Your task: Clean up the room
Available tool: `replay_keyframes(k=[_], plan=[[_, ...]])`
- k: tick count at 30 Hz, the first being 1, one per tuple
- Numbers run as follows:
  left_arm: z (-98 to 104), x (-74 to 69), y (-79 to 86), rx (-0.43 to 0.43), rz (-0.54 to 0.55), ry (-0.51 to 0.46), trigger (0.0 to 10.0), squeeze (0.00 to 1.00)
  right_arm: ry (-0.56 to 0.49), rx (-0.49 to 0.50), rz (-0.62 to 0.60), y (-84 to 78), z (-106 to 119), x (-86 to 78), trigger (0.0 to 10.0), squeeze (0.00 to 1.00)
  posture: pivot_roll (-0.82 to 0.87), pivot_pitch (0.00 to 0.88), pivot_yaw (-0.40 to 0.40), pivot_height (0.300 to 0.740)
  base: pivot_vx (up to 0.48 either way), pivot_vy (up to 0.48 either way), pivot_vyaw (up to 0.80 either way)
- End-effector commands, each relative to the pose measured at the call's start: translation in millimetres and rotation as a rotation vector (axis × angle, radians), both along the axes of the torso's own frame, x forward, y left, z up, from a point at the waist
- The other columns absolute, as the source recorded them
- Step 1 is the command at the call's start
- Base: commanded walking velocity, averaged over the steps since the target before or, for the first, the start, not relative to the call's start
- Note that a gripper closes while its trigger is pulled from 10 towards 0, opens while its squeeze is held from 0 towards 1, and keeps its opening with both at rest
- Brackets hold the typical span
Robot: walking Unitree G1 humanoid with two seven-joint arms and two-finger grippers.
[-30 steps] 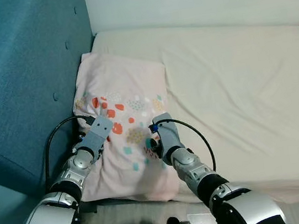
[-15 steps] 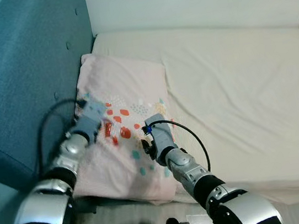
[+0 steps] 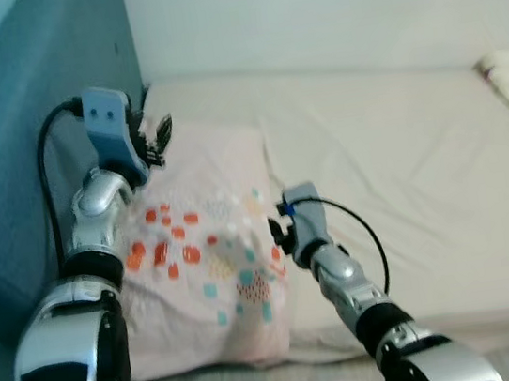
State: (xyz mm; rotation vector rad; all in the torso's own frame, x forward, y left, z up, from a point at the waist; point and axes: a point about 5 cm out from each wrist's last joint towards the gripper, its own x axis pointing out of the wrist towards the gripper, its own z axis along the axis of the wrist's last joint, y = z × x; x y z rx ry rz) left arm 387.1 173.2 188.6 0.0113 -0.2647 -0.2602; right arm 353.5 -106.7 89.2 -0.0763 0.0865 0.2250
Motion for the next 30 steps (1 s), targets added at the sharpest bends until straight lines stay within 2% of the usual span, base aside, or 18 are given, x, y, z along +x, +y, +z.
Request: replay_keyframes(k=[1,2,3,4,7,9,11,13,16,17,21,25,28,30], plan=[[-34,-13.3,-6.3,-0.087,0.017,0.115,10.0,0.00,-0.020,0.026,-0.046,-11.3,-3,-8.1,10.0,0.00,0.01,0.056,-0.083,0.740,0.000,0.000,0.00],[-34,-13.3,-6.3,-0.087,0.017,0.115,10.0,0.00,-0.020,0.026,-0.046,-11.3,-3,-8.1,10.0,0.00,0.01,0.056,-0.083,0.740,0.000,0.000,0.00],[-54,-25.6,-11.2,-0.150,0.052,0.180,10.0,0.00,-0.040,0.042,-0.075,-17.5,-5,-16.1,10.0,0.00,0.01,0.040,-0.080,0.740,0.000,0.000,0.00],[-66,-34.1,-15.6,-0.179,0.077,0.224,10.0,0.00,-0.056,0.052,-0.102,-22.7,-5,-22.3,10.0,0.00,0.01,0.035,-0.078,0.740,0.000,0.000,0.00],[-72,-39.9,-19.3,-0.185,0.086,0.242,10.0,0.00,-0.066,0.069,-0.120,-25.8,-6,-27.0,10.0,0.00,0.01,0.033,-0.078,0.740,0.000,0.000,0.00],[-79,-46.0,-30.7,-0.232,0.100,0.288,10.0,0.00,-0.076,0.110,-0.147,-29.3,-9,-36.2,10.0,0.00,0.00,0.016,-0.066,0.740,0.000,0.000,0.00],[-80,-47.7,-35.9,-0.244,0.092,0.294,10.0,0.00,-0.077,0.110,-0.157,-30.2,-10,-38.5,10.0,0.00,0.00,0.004,-0.060,0.740,0.000,0.000,0.00],[-83,-50.3,-42.9,-0.237,0.091,0.294,10.0,0.00,-0.070,0.112,-0.178,-31.9,-13,-41.2,10.0,0.00,-0.01,0.000,-0.050,0.740,0.000,0.000,0.00],[-92,-56.0,-47.7,-0.186,0.100,0.383,10.0,0.00,-0.055,0.125,-0.206,-34.9,-15,-44.0,10.0,0.00,-0.01,0.000,-0.037,0.740,0.000,0.000,0.00],[-93,-57.7,-49.8,-0.194,0.086,0.394,10.0,0.00,-0.048,0.124,-0.211,-35.8,-16,-44.5,10.0,0.00,-0.01,0.000,-0.032,0.740,0.000,0.000,0.00],[-92,-63.8,-54.9,-0.135,0.055,0.389,10.0,0.00,-0.025,0.123,-0.215,-37.4,-17,-48.1,10.0,0.00,-0.01,0.000,-0.029,0.740,0.000,0.000,-0.55],[-94,-66.3,-55.9,-0.146,0.081,0.435,10.0,0.00,-0.016,0.121,-0.216,-37.3,-17,-51.9,10.0,0.00,-0.01,0.000,-0.031,0.740,0.000,0.000,-0.80],[-96,-66.5,-51.9,-0.046,0.137,0.444,10.0,0.00,0.022,0.131,-0.225,-37.9,-20,-54.2,10.0,0.00,-0.01,0.000,-0.036,0.740,0.000,0.000,0.00],[-96,-65.5,-48.7,-0.019,0.184,0.424,10.0,0.00,0.038,0.123,-0.221,-38.0,-22,-54.4,10.0,0.00,-0.01,0.000,-0.036,0.740,0.000,0.000,0.00]])
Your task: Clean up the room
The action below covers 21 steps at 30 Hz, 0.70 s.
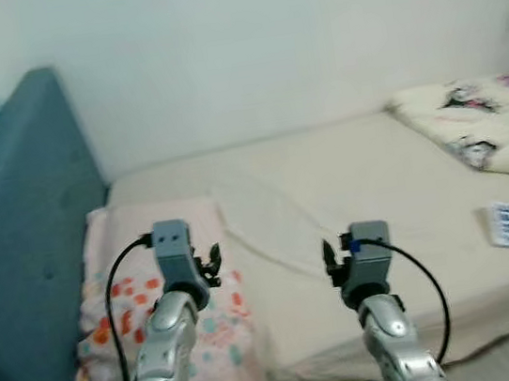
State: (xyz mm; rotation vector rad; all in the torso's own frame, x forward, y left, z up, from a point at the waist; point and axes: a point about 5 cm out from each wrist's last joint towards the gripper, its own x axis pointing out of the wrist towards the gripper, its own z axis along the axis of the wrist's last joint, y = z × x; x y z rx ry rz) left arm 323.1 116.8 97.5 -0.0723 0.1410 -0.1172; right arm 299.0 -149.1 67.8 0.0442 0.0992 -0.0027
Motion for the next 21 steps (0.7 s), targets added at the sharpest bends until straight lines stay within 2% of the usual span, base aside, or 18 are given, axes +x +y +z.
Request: replay_keyframes(k=[1,3,7,10,15,17,21], plan=[[-5,-1.6,7.7,0.038,0.041,0.014,10.0,0.00,0.018,0.017,0.012,4.4,-1,0.1,10.0,0.00,-0.01,0.000,-0.036,0.740,0.000,0.000,0.00],[-3,-1.2,10.7,0.071,0.073,0.011,10.0,0.00,0.032,0.011,0.019,4.4,-2,-0.2,10.0,0.00,-0.01,0.004,-0.043,0.740,0.000,0.000,0.00],[2,-1.6,8.1,0.006,0.033,0.049,10.0,0.00,0.055,0.006,0.039,4.6,-3,-0.6,10.0,0.00,0.00,0.015,-0.051,0.740,0.000,0.000,0.00],[3,-4.5,6.7,-0.008,0.014,0.066,10.0,0.00,0.059,0.013,0.042,4.9,-2,-0.5,10.0,0.00,0.00,0.019,-0.052,0.740,0.000,0.000,0.00],[0,-9.0,7.0,0.042,0.009,0.091,10.0,0.00,0.055,0.024,0.079,9.2,0,0.4,10.0,0.00,0.00,0.027,-0.047,0.740,0.000,0.000,0.00],[0,-10.3,6.0,0.096,-0.004,0.058,10.0,0.00,0.052,-0.016,0.122,12.9,1,0.1,10.0,0.00,0.01,0.029,-0.042,0.740,0.000,0.000,0.00],[0,-11.0,7.7,0.083,0.016,0.054,10.0,0.00,0.052,-0.029,0.150,16.6,1,-0.5,10.0,0.00,0.01,0.028,-0.039,0.740,0.000,0.000,0.80]])
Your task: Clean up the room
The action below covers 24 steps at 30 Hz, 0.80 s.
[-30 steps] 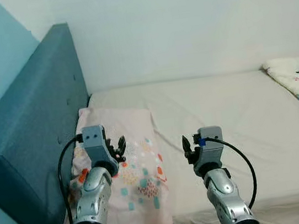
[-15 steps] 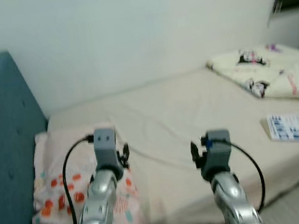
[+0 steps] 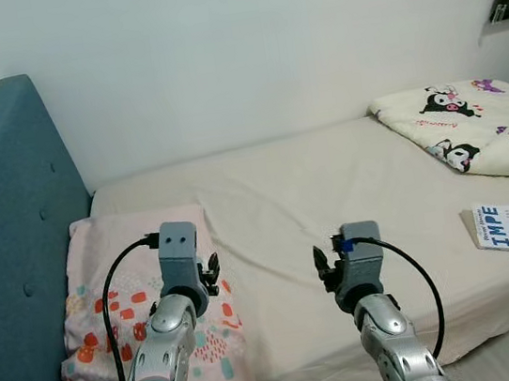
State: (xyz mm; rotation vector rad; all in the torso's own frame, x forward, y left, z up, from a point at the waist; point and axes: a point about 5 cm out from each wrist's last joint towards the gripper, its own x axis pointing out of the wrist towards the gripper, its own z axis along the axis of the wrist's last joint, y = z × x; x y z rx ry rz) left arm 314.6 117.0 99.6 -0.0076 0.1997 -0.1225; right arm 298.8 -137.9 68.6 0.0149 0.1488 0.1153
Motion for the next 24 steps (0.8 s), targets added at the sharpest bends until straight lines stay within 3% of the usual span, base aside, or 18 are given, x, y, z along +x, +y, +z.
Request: replay_keyframes(k=[1,7,18,24], plan=[[-1.8,-2.5,7.5,0.017,0.027,-0.001,10.0,0.00,0.005,-0.005,0.030,5.4,0.5,-0.3,10.0,0.00,0.01,0.028,-0.039,0.740,0.000,0.000,0.80],[4.9,-6.5,9.0,0.030,0.008,-0.064,10.0,0.00,0.004,0.012,0.063,9.9,1.4,-1.2,10.0,0.00,0.01,0.027,-0.038,0.740,0.000,0.000,0.80],[6.8,-4.9,13.7,-0.005,0.055,-0.052,10.0,0.00,-0.017,0.039,0.059,10.9,8.7,3.9,10.0,0.00,0.02,0.019,-0.051,0.740,0.000,0.000,0.00],[6.5,-5.8,14.4,-0.008,0.069,-0.044,10.0,0.00,-0.017,0.040,0.057,9.9,8.7,3.4,10.0,0.00,0.02,0.019,-0.048,0.740,0.000,-0.384,0.00]])
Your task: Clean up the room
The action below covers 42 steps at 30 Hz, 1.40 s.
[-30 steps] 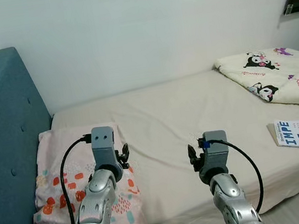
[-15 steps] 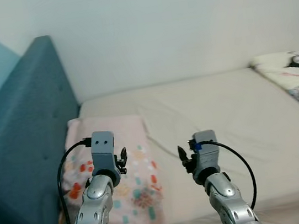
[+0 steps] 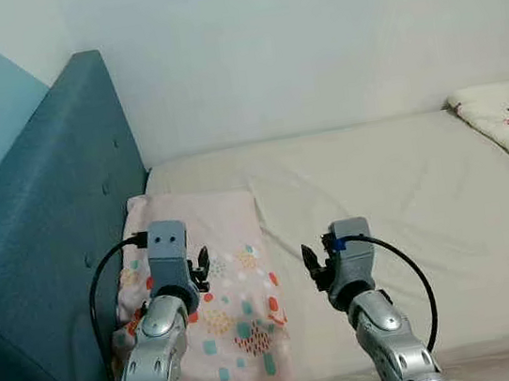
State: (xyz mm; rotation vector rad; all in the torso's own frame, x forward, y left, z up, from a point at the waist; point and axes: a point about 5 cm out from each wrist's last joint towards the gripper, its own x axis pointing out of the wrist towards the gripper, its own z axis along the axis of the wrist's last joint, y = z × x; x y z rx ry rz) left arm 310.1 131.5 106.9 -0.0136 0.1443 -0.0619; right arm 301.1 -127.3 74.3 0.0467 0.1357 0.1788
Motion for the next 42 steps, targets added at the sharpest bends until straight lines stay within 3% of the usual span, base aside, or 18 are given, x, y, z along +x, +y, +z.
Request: replay_keyframes(k=[1,30,38,42], plan=[[-0.6,-1.2,0.0,-0.006,0.008,0.011,10.0,0.00,-0.005,0.004,-0.005,-0.7,2.7,0.8,10.0,0.00,0.02,0.019,-0.048,0.740,0.000,-0.480,0.00],[-2.6,-2.8,-2.0,-0.006,-0.004,0.032,10.0,0.00,0.002,-0.009,-0.013,0.9,-1.8,-3.7,10.0,0.00,0.02,0.000,-0.017,0.740,0.000,-0.480,0.00],[-3.5,-3.9,-3.9,-0.001,-0.017,0.037,10.0,0.00,0.011,-0.015,-0.015,1.2,-4.8,-5.2,10.0,0.00,0.02,0.000,-0.011,0.740,0.000,-0.480,0.76],[-4.7,-5.0,-3.6,0.000,-0.020,0.040,10.0,0.00,0.018,0.028,-0.048,-0.3,-6.0,-5.6,10.0,0.00,0.02,0.000,-0.009,0.740,0.000,-0.480,0.00]])
